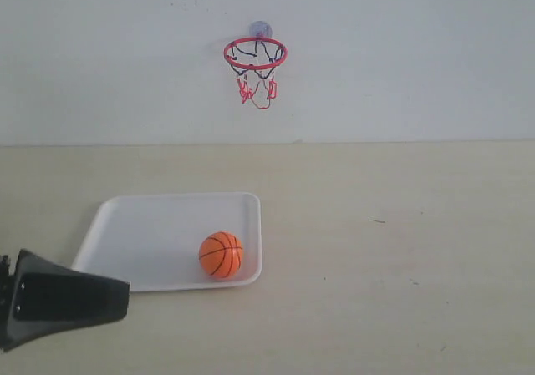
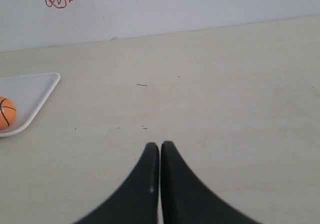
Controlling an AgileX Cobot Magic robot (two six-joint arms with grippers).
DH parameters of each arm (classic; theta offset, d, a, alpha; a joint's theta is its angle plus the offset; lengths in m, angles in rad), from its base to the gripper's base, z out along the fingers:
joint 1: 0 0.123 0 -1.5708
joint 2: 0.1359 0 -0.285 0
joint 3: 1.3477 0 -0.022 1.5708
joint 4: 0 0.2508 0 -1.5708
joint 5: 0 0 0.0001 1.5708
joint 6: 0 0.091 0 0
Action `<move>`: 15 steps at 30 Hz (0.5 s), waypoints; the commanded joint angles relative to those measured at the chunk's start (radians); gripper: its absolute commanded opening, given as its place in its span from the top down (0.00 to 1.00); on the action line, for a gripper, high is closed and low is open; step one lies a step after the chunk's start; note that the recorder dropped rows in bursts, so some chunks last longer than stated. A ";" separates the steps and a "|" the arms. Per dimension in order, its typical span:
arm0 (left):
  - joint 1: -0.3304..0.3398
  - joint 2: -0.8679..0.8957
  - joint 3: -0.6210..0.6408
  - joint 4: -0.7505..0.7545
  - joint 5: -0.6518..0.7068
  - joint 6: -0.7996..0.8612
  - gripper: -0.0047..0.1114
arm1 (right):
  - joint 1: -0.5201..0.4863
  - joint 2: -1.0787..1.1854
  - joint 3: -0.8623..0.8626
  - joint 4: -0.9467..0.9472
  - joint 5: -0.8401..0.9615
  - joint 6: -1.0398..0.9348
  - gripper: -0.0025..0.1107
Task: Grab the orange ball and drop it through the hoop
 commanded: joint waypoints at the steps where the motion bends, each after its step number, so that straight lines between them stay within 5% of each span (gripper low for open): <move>1: 0.002 -0.074 0.058 -0.004 0.029 0.011 0.92 | -0.001 -0.005 -0.001 -0.004 -0.012 -0.004 0.98; 15: 0.002 -0.101 0.063 0.003 0.027 0.011 0.92 | -0.001 -0.005 -0.001 -0.004 -0.012 -0.004 0.98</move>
